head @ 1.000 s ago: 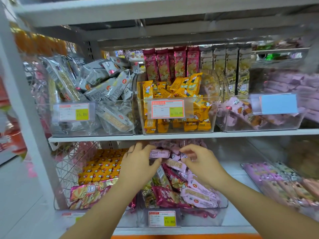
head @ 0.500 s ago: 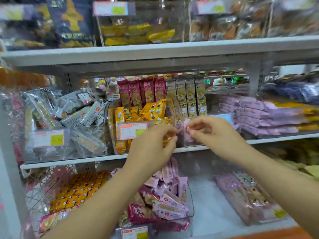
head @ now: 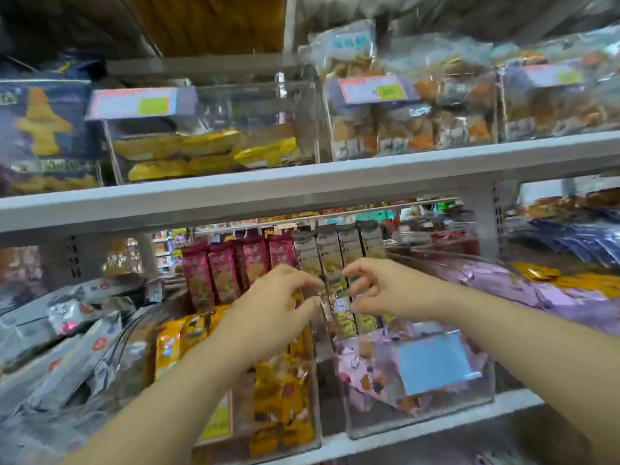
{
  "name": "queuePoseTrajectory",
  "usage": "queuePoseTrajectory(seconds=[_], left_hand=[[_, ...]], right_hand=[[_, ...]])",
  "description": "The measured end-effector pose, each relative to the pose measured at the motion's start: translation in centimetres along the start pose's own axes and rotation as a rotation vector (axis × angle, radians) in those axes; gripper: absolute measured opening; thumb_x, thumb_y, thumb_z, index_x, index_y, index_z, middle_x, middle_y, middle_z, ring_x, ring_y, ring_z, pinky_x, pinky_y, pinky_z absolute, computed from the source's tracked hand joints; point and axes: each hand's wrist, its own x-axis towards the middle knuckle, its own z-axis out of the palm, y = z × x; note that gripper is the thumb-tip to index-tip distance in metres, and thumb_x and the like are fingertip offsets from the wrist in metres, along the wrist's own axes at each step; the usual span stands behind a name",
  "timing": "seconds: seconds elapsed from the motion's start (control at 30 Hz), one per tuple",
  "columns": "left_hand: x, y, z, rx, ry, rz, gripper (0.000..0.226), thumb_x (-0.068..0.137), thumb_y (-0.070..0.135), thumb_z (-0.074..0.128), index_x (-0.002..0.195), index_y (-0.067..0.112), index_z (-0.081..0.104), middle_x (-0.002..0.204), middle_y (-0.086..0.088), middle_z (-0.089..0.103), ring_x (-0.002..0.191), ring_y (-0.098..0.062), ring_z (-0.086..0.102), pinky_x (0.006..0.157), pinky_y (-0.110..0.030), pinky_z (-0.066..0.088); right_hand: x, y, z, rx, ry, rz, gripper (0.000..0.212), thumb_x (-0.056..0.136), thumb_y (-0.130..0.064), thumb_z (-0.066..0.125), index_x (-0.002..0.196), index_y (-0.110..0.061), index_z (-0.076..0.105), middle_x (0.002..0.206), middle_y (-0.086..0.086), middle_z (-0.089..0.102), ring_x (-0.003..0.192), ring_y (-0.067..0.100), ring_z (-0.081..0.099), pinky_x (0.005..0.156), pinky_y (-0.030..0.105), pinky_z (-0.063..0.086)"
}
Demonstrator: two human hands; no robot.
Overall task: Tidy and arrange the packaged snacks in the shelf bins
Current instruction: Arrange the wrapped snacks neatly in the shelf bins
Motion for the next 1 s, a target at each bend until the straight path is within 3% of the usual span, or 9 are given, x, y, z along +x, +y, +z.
queuePoseTrajectory(seconds=[0.07, 0.17, 0.27, 0.37, 0.43, 0.63, 0.8, 0.9, 1.0], left_hand=[[1.5, -0.9, 0.2, -0.040, -0.054, 0.020, 0.021, 0.096, 0.040, 0.046, 0.114, 0.044, 0.057, 0.120, 0.018, 0.048, 0.110, -0.001, 0.048, 0.097, -0.026, 0.041], [2.9, -2.0, 0.4, -0.096, -0.091, 0.053, 0.017, 0.096, 0.043, 0.043, 0.102, 0.048, 0.058, 0.115, 0.024, 0.049, 0.107, 0.008, 0.046, 0.093, -0.017, 0.037], [3.6, -3.0, 0.9, -0.126, -0.083, 0.088, 0.021, 0.093, 0.047, 0.042, 0.098, 0.044, 0.062, 0.109, 0.026, 0.050, 0.103, 0.013, 0.046, 0.087, -0.007, 0.034], [3.6, -3.4, 1.4, -0.173, -0.046, 0.106, 0.027, 0.091, 0.051, 0.040, 0.099, 0.042, 0.064, 0.106, 0.027, 0.050, 0.103, 0.015, 0.045, 0.090, -0.005, 0.033], [3.5, -3.4, 1.6, -0.205, -0.030, 0.114, 0.036, 0.085, 0.059, 0.034, 0.099, 0.043, 0.063, 0.105, 0.029, 0.049, 0.104, 0.015, 0.045, 0.092, -0.007, 0.033], [3.2, -3.4, 2.0, -0.250, -0.008, 0.092, 0.032, 0.088, 0.054, 0.035, 0.098, 0.043, 0.063, 0.104, 0.034, 0.046, 0.104, 0.016, 0.044, 0.089, -0.007, 0.034], [2.9, -3.3, 2.1, -0.259, -0.020, 0.089, 0.032, 0.090, 0.054, 0.033, 0.101, 0.045, 0.062, 0.105, 0.034, 0.044, 0.108, 0.014, 0.042, 0.095, -0.012, 0.033], [2.8, -3.2, 2.1, -0.258, -0.016, 0.102, 0.041, 0.084, 0.061, 0.027, 0.102, 0.047, 0.060, 0.106, 0.034, 0.044, 0.109, 0.016, 0.041, 0.094, -0.010, 0.032], [2.8, -3.1, 2.1, -0.265, -0.009, 0.106, 0.048, 0.076, 0.065, 0.022, 0.101, 0.047, 0.060, 0.105, 0.035, 0.044, 0.108, 0.017, 0.041, 0.093, -0.010, 0.032]], right_hand=[[2.3, 0.5, 0.2, -0.138, -0.141, 0.051, 0.063, 0.087, -0.026, 0.067, 0.141, -0.023, 0.035, 0.124, -0.001, 0.056, 0.094, 0.011, 0.060, 0.081, 0.025, 0.053], [5.0, 0.9, 0.8, -0.181, -0.258, 0.126, 0.068, 0.088, -0.030, 0.065, 0.144, -0.020, 0.030, 0.113, 0.000, 0.058, 0.076, 0.008, 0.055, 0.064, 0.020, 0.047], [7.3, 1.9, 1.7, -0.108, -0.351, 0.219, 0.072, 0.087, -0.028, 0.066, 0.147, -0.019, 0.027, 0.113, 0.005, 0.058, 0.089, 0.016, 0.055, 0.079, 0.034, 0.049], [8.4, 2.5, 2.6, -0.013, -0.432, 0.279, 0.075, 0.088, -0.027, 0.064, 0.149, -0.021, 0.021, 0.103, 0.001, 0.053, 0.094, 0.018, 0.052, 0.076, 0.031, 0.048], [8.6, 2.9, 3.1, -0.021, -0.466, 0.292, 0.076, 0.089, -0.029, 0.062, 0.150, -0.022, 0.017, 0.111, 0.000, 0.052, 0.100, 0.018, 0.052, 0.081, 0.030, 0.048], [8.6, 3.2, 4.5, 0.045, -0.459, 0.349, 0.062, 0.089, -0.018, 0.063, 0.142, -0.009, 0.033, 0.071, -0.003, 0.056, 0.056, 0.007, 0.047, 0.047, 0.016, 0.040], [8.3, 3.4, 3.7, 0.210, -0.499, 0.372, 0.085, 0.079, -0.009, 0.074, 0.147, -0.010, 0.024, 0.090, 0.004, 0.061, 0.073, 0.016, 0.056, 0.070, 0.028, 0.048], [8.1, 3.0, 3.2, 0.187, -0.548, 0.328, 0.064, 0.078, -0.006, 0.074, 0.133, -0.012, 0.042, 0.061, -0.008, 0.058, 0.069, 0.012, 0.056, 0.065, 0.028, 0.045], [7.5, 2.3, 2.3, 0.056, -0.519, 0.256, 0.082, 0.076, -0.011, 0.078, 0.142, -0.019, 0.031, 0.080, -0.010, 0.051, 0.075, 0.011, 0.052, 0.068, 0.035, 0.047]])
